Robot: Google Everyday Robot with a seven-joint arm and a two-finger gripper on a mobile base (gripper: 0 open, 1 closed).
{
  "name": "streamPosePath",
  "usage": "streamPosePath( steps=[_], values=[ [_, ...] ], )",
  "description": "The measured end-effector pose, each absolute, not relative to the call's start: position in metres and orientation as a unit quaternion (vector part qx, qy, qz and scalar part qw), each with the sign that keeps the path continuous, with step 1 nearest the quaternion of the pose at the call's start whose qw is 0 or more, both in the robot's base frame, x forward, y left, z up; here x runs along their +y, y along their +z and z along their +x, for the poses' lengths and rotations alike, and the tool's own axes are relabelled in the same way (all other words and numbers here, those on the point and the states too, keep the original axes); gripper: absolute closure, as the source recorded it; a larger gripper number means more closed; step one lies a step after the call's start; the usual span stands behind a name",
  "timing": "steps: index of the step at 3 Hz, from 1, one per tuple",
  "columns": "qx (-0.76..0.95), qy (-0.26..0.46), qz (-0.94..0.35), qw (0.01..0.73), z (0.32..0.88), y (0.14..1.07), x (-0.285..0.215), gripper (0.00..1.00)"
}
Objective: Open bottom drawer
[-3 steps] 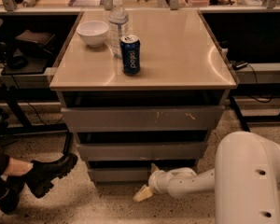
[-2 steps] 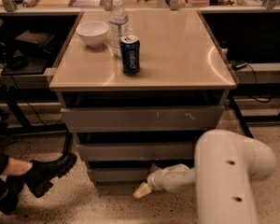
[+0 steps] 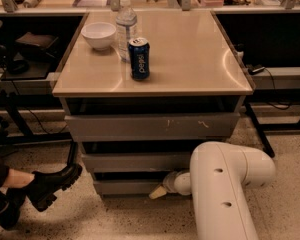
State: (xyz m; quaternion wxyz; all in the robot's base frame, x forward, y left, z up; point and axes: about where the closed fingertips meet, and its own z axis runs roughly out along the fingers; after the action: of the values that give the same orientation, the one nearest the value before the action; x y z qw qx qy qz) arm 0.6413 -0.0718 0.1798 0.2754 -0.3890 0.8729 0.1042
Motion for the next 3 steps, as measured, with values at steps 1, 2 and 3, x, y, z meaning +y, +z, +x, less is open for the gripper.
streamPosePath(
  steps=[1, 2, 3],
  values=[
    [0.873, 0.105, -0.389, 0.275, 0.6409, 0.1797, -0.0714, 0.00],
    [0.873, 0.105, -0.389, 0.275, 0.6409, 0.1797, -0.0714, 0.19],
    [0.873, 0.105, -0.389, 0.275, 0.6409, 0.1797, -0.0714, 0.42]
  ],
)
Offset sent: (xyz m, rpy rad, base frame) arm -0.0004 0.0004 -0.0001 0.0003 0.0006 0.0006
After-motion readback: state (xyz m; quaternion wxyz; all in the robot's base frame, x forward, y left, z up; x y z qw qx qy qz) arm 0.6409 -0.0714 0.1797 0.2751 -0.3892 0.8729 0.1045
